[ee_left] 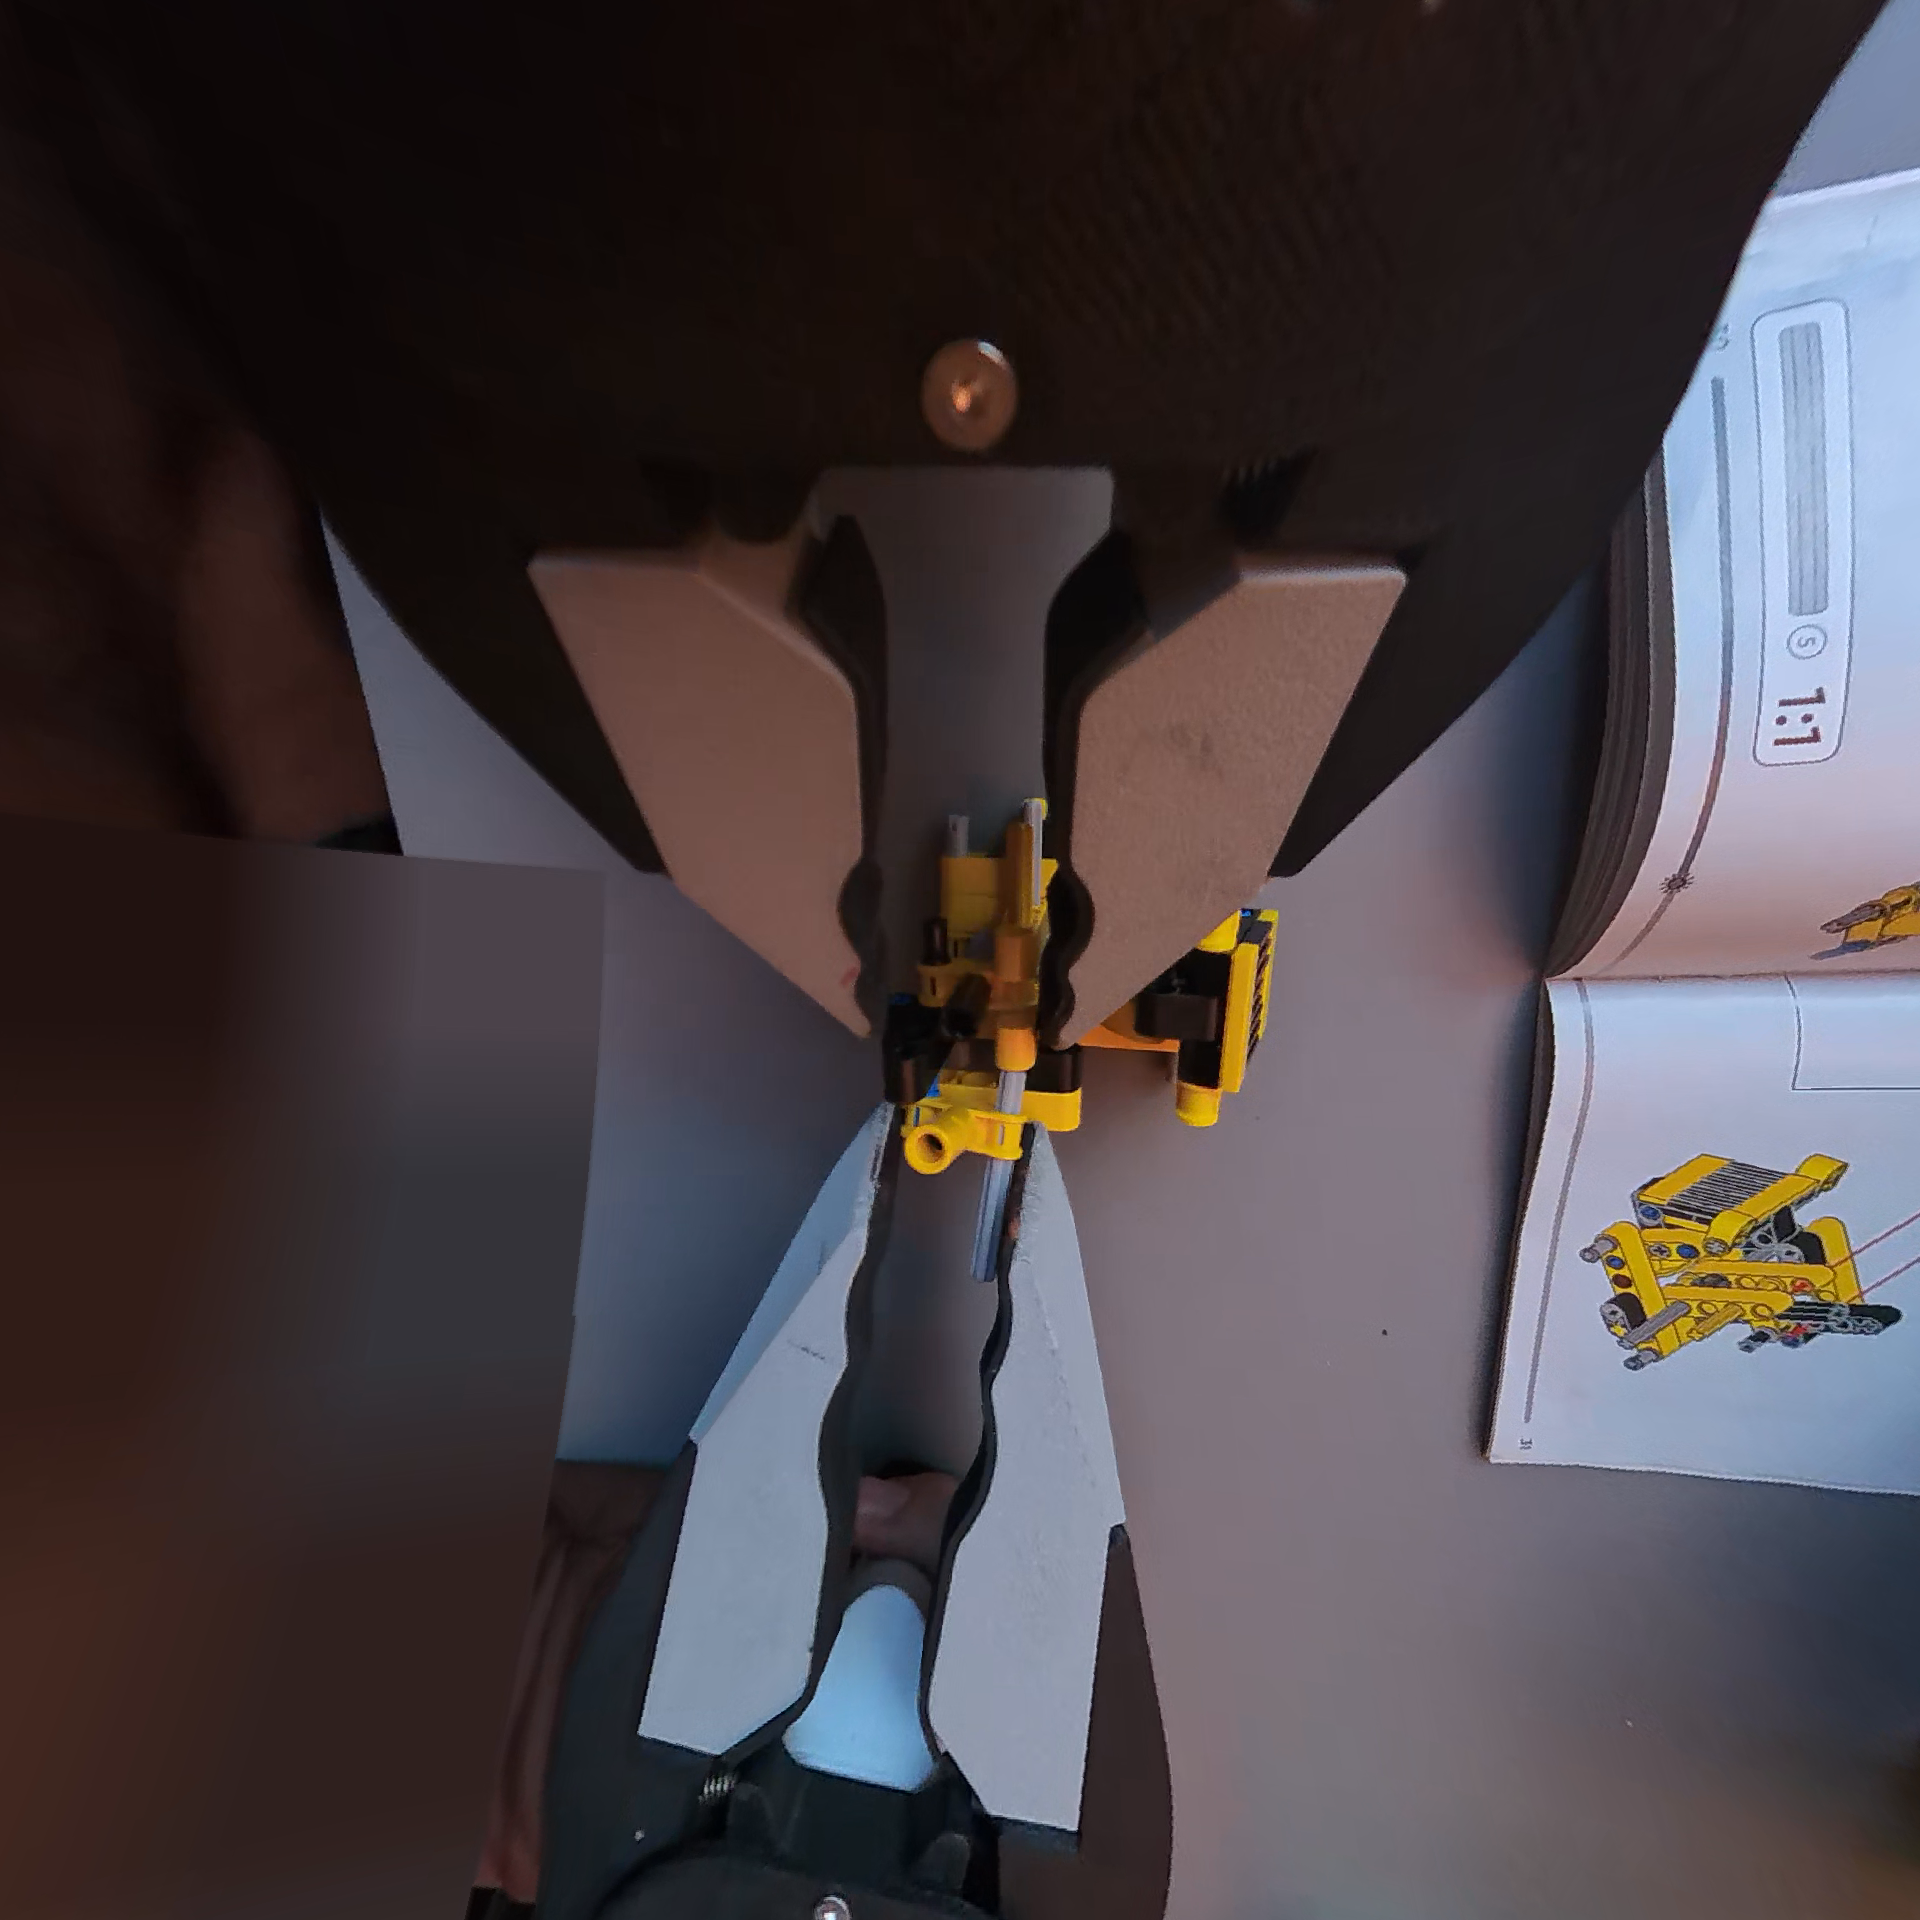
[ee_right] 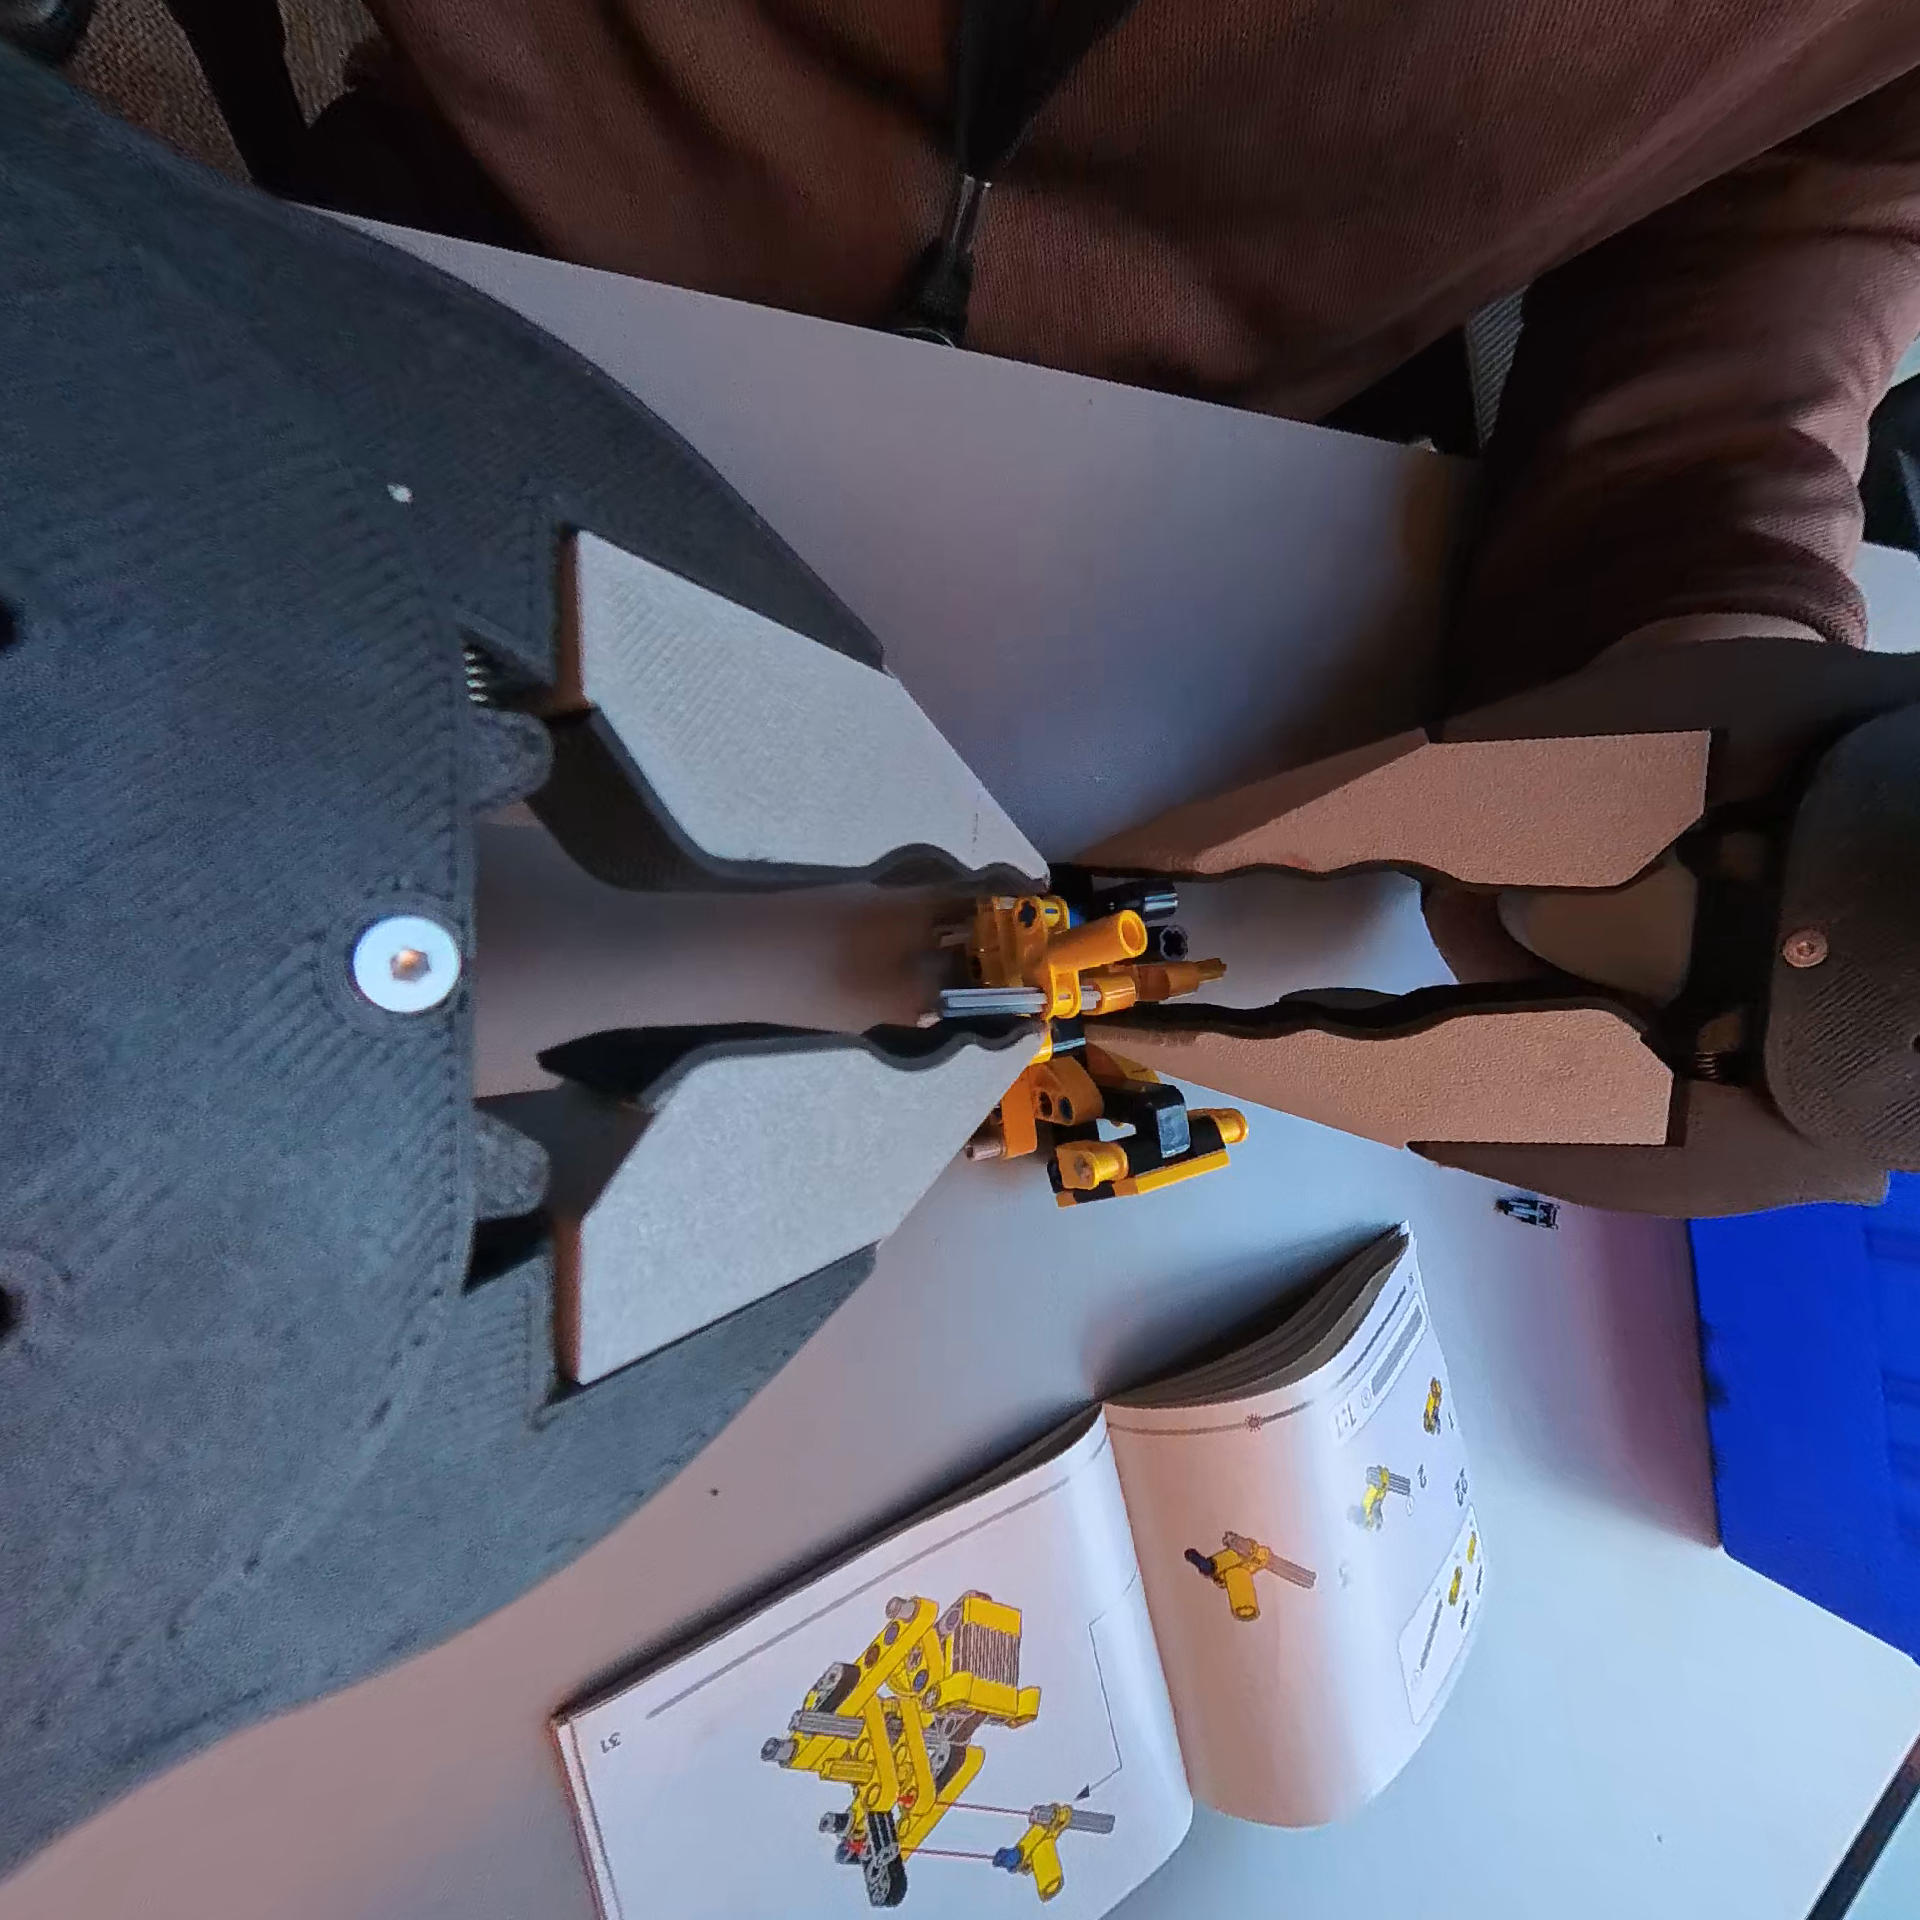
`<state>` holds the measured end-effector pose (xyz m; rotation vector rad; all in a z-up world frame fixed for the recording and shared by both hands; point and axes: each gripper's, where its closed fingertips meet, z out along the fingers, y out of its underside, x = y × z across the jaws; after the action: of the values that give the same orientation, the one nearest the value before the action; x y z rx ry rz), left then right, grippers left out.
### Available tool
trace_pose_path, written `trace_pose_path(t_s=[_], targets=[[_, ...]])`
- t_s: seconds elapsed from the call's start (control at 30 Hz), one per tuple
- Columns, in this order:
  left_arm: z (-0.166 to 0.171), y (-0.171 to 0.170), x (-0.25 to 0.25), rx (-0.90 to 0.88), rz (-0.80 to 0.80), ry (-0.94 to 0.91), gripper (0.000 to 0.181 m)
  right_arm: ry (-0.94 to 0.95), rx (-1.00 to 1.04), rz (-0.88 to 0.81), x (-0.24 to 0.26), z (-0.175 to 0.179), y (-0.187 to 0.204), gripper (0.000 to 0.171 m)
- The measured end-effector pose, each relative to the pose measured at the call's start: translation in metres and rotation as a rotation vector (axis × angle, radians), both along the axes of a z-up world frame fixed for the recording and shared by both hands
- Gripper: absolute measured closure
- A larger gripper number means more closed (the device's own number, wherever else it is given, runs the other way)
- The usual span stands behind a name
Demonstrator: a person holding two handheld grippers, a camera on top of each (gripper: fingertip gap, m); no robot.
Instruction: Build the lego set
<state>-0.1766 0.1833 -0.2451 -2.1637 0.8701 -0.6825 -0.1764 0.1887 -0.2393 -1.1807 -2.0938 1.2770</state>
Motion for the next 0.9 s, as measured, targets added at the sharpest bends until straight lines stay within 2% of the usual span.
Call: trace_pose_path(t_s=[0.6, 0.7, 0.73, 0.8, 0.9], targets=[[0.0022, -0.0012, -0.0017, -0.008, 0.003, -0.048, 0.161, 0.002, 0.032, -0.008, -0.0019, -0.0011, -0.0038, 0.152], [0.0051, -0.0001, -0.0041, 0.002, 0.018, -0.043, 0.141, 0.001, 0.022, -0.012, -0.0021, -0.0011, -0.0036, 0.152], [0.0059, 0.0005, -0.0061, 0.018, 0.028, -0.031, 0.14, 0.001, 0.018, -0.012, -0.002, -0.001, -0.0034, 0.152], [0.0065, -0.0008, -0.0096, 0.062, 0.03, 0.015, 0.152, -0.001, 0.012, -0.013, -0.002, -0.0009, -0.0033, 0.152], [0.0071, -0.0053, -0.0082, 0.105, 0.0, 0.08, 0.156, -0.004, 0.006, -0.02, -0.0033, -0.0007, -0.0035, 0.152]])
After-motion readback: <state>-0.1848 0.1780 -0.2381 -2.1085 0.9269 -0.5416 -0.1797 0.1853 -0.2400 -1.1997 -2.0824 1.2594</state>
